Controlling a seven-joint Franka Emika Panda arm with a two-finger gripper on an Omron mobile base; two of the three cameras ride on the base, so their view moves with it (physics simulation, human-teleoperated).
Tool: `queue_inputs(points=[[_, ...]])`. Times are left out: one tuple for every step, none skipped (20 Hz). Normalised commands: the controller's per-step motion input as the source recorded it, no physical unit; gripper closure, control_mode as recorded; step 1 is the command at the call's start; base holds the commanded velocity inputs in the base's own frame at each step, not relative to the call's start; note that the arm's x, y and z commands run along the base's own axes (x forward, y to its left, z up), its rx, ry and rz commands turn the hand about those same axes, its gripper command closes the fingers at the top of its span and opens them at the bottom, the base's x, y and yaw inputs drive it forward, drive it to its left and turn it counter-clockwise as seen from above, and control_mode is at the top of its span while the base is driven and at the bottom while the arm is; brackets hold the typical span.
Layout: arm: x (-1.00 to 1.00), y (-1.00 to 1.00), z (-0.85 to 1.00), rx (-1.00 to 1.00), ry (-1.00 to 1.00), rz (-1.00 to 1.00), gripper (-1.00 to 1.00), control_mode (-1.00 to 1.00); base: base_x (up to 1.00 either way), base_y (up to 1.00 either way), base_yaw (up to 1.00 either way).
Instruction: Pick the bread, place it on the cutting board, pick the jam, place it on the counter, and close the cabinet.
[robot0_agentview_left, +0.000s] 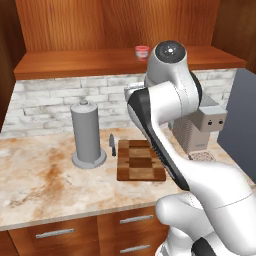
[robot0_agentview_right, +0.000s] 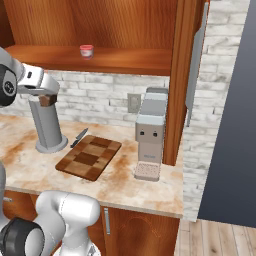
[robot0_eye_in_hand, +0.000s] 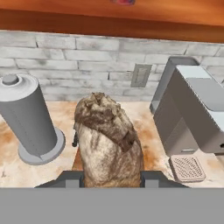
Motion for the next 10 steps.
queue_inputs(points=[[0.00,0.00,-0.36,0.00,0.06,0.00,1.00,-1.00,0.00,0.00,0.00],[0.00,0.00,-0.36,0.00,0.06,0.00,1.00,-1.00,0.00,0.00,0.00],[0.00,0.00,-0.35,0.00,0.06,0.00,1.00,-1.00,0.00,0.00,0.00],[0.00,0.00,-0.34,0.00,0.07,0.00,1.00,-1.00,0.00,0.00,0.00],[0.00,0.00,-0.33,0.00,0.06,0.00,1.00,-1.00,0.00,0.00,0.00],[0.00,0.00,-0.34,0.00,0.06,0.00,1.00,-1.00,0.00,0.00,0.00],[0.00,0.00,-0.34,0.00,0.06,0.00,1.00,-1.00,0.00,0.00,0.00],[0.00,0.00,-0.34,0.00,0.07,0.00,1.00,-1.00,0.00,0.00,0.00],[0.00,-0.01,-0.35,0.00,0.06,0.00,1.00,-1.00,0.00,0.00,0.00],[0.00,-0.01,-0.36,0.00,0.06,0.00,1.00,-1.00,0.00,0.00,0.00]])
